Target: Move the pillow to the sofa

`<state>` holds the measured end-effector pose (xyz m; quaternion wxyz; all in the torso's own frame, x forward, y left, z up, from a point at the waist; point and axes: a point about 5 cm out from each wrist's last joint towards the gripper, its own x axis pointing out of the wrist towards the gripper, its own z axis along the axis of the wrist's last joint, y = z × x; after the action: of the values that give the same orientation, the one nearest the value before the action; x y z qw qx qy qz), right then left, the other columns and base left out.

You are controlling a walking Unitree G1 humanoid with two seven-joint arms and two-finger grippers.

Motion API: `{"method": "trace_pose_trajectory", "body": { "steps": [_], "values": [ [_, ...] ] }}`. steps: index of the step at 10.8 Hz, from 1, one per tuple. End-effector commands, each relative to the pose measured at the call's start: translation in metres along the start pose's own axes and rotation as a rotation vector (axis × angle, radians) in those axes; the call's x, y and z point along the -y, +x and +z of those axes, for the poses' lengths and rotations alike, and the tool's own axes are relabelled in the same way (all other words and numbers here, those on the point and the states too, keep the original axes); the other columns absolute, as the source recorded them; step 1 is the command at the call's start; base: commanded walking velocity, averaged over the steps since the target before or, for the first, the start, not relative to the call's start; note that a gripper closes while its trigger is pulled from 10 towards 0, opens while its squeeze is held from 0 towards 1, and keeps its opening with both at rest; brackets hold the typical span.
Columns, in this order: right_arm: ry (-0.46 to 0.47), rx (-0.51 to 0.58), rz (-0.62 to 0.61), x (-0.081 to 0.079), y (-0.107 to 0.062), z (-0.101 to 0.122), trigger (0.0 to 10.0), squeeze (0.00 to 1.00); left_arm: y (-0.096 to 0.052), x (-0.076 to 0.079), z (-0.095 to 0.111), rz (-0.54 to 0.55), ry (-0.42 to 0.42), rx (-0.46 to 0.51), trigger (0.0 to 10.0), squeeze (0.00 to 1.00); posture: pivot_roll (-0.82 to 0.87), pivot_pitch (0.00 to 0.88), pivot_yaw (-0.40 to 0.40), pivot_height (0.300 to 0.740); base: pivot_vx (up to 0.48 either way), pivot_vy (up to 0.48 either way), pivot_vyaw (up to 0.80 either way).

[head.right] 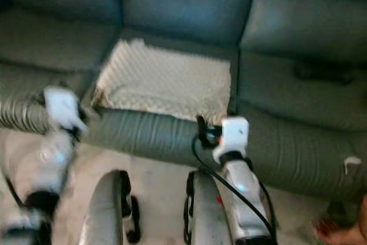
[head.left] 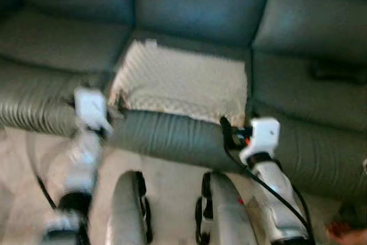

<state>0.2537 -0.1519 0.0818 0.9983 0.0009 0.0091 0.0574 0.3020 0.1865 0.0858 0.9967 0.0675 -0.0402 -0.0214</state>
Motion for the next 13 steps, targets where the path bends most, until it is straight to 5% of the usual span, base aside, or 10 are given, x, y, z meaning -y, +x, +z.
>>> {"method": "trace_pose_trajectory", "body": {
  "steps": [1,3,4,5,6,11,13],
  "values": [
    [-0.013,0.007,-0.028,0.007,-0.004,0.003,10.0,1.00,-0.003,0.006,0.003,-0.034,0.007,0.005,10.0,1.00,-0.04,0.088,-0.035,0.626,0.000,0.000,0.00],
    [-0.035,-0.007,-0.115,0.022,-0.006,0.002,10.0,1.00,-0.027,0.022,-0.004,-0.069,0.013,-0.016,10.0,1.00,-0.04,0.049,-0.035,0.626,0.000,0.000,0.00],
    [-0.059,0.025,-0.082,0.024,-0.006,0.008,10.0,0.04,-0.033,0.024,-0.012,-0.030,0.008,-0.076,10.0,1.00,-0.05,0.031,-0.037,0.626,0.000,0.000,0.00],
    [-0.033,0.031,-0.089,0.025,-0.002,0.010,10.0,0.00,-0.034,0.033,-0.010,-0.079,-0.027,-0.072,10.0,1.00,-0.05,0.025,-0.043,0.636,0.000,0.000,0.00],
    [-0.019,0.037,-0.084,0.021,0.006,0.013,10.0,0.00,-0.031,0.041,-0.007,-0.095,-0.052,-0.080,10.0,0.00,-0.05,0.024,-0.050,0.651,0.000,0.000,0.00],
    [-0.018,0.038,-0.048,0.014,0.011,0.014,10.0,0.00,-0.025,0.046,-0.005,-0.093,-0.055,-0.100,10.0,0.00,-0.05,0.001,-0.056,0.740,0.000,0.000,0.00],
    [-0.031,0.036,-0.048,0.015,0.013,0.014,10.0,0.00,-0.023,0.047,-0.004,-0.084,-0.060,-0.108,10.0,0.00,-0.05,0.002,-0.051,0.740,0.000,0.000,0.00]
  ]
}}
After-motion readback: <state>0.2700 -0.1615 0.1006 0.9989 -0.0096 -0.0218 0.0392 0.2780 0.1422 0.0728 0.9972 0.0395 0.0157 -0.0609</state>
